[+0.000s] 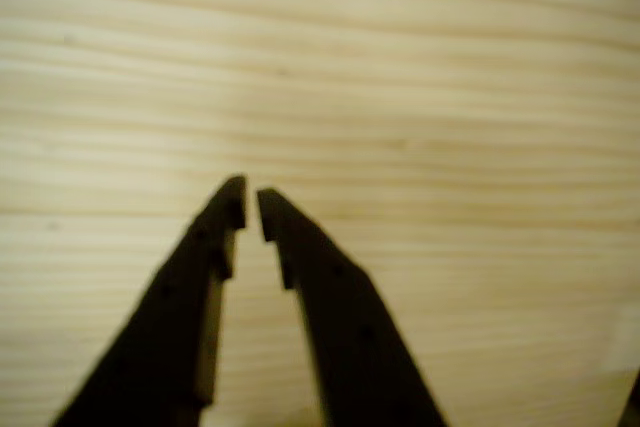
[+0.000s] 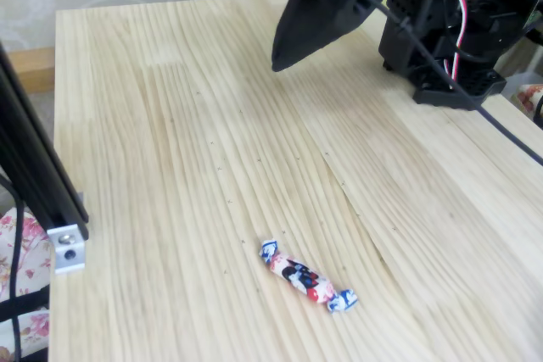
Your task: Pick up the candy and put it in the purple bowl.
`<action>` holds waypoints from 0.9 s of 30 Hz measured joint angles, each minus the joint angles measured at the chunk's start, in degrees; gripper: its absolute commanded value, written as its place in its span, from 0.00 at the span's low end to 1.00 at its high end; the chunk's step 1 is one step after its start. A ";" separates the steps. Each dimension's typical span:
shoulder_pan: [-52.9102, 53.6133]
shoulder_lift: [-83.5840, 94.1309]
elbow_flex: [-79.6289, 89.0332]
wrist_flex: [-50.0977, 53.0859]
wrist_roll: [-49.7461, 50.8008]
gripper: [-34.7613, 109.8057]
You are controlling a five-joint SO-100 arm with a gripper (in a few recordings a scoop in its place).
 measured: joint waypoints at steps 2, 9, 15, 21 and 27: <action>-1.05 -5.62 -3.25 -1.93 0.00 0.24; -4.04 -23.03 -15.21 -7.21 -1.67 0.24; -8.00 -32.61 -21.01 -12.92 -4.39 0.24; -12.57 -39.81 -26.46 -16.17 -9.14 0.24; -18.28 -47.90 -34.72 -16.26 -21.53 0.23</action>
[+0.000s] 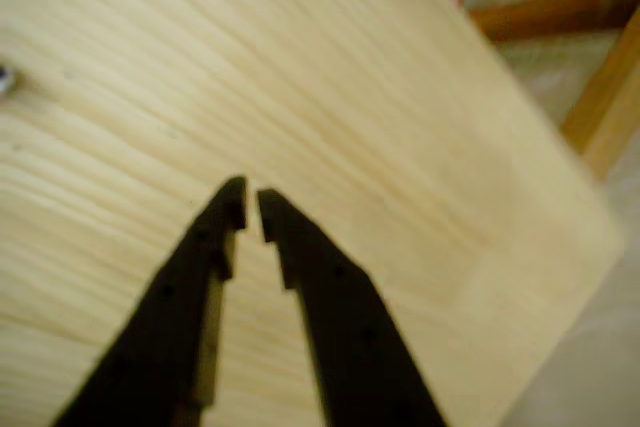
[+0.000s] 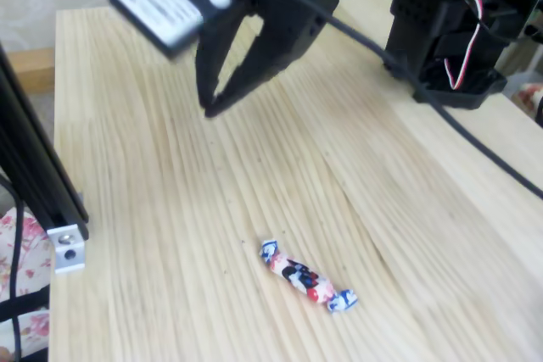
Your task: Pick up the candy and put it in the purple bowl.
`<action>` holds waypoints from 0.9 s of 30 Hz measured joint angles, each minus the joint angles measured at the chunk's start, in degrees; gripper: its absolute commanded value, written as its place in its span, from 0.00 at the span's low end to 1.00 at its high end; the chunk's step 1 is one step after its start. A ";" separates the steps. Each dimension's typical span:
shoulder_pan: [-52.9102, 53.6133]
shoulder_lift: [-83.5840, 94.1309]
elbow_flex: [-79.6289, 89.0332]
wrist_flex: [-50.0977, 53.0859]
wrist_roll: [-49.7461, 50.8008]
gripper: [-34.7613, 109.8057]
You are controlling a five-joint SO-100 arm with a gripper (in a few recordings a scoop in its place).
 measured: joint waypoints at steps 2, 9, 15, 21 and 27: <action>-1.32 -1.49 -2.02 0.00 -2.81 0.24; -7.56 -6.59 -6.24 0.35 -12.39 0.25; -9.49 -7.03 -6.24 -3.69 -24.17 0.28; -13.71 -10.28 -6.33 -4.83 -31.90 0.30; -19.69 -14.06 -7.73 -1.23 -36.04 0.34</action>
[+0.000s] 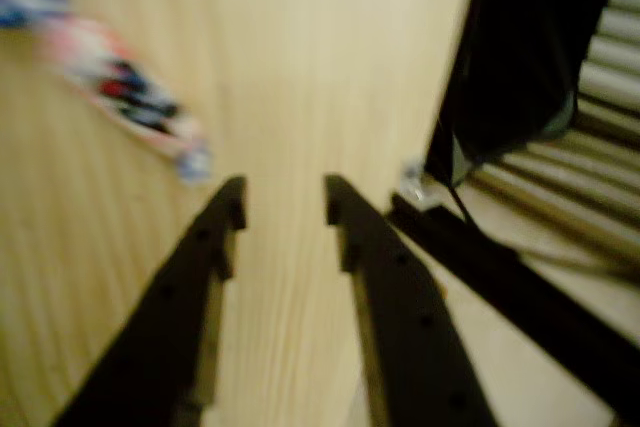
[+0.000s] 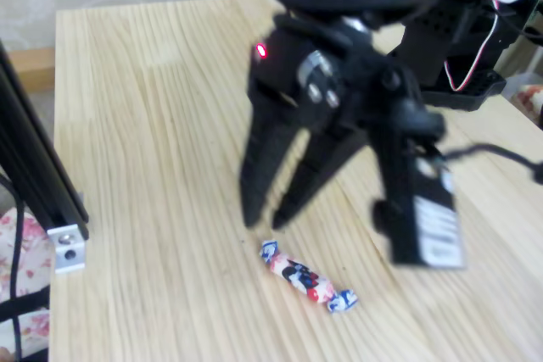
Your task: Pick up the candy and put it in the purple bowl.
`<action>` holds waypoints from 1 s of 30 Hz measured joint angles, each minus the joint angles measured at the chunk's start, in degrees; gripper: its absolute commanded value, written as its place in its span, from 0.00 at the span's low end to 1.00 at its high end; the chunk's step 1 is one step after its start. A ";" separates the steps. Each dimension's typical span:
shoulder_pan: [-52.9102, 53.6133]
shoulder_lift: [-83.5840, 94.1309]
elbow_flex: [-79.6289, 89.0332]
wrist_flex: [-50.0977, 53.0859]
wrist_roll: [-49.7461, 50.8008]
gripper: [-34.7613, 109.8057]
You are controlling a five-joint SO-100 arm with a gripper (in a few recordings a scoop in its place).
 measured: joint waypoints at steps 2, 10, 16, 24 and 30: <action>-1.05 -1.58 -1.49 1.05 -0.88 0.34; -1.93 -6.94 -6.15 6.15 -5.98 0.36; -1.67 -9.93 -8.17 11.51 -9.23 0.36; -1.85 -15.12 -13.27 14.06 -10.46 0.36; -3.25 -18.11 -17.05 14.41 -10.63 0.36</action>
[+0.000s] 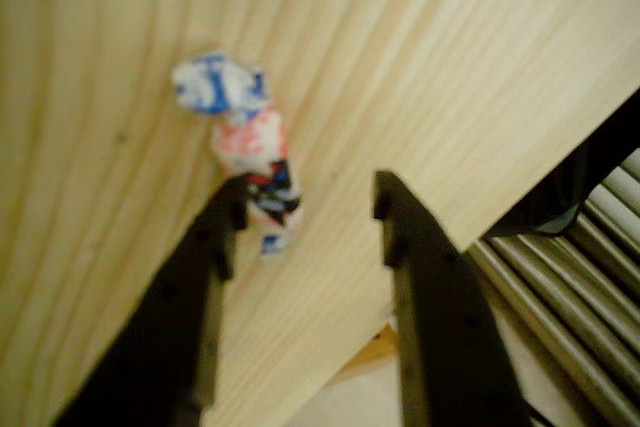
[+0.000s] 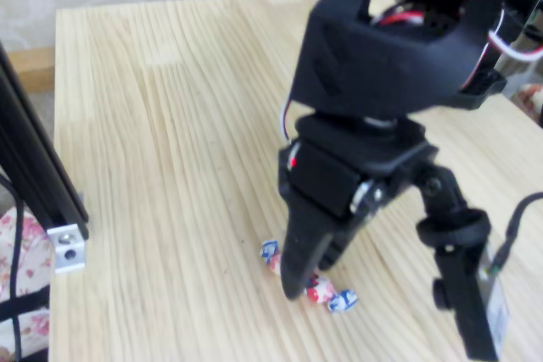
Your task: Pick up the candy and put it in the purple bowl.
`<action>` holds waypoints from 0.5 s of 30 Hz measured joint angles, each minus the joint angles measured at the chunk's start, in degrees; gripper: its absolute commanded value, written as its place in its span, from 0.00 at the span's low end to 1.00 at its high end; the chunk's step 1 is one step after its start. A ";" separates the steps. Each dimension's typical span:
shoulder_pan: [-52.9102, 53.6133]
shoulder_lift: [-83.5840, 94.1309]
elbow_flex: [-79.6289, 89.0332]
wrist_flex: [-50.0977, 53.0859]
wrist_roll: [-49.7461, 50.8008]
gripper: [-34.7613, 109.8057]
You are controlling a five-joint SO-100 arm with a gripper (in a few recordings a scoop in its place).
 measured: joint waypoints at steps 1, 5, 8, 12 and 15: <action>0.26 -0.62 -0.79 0.88 -0.26 0.36; -0.26 -2.72 -2.99 2.99 -0.62 0.36; -0.97 -3.60 -4.31 4.13 -0.88 0.36; -0.35 -4.04 -4.48 4.75 -2.20 0.36; -0.62 -4.04 -4.48 4.75 -3.25 0.35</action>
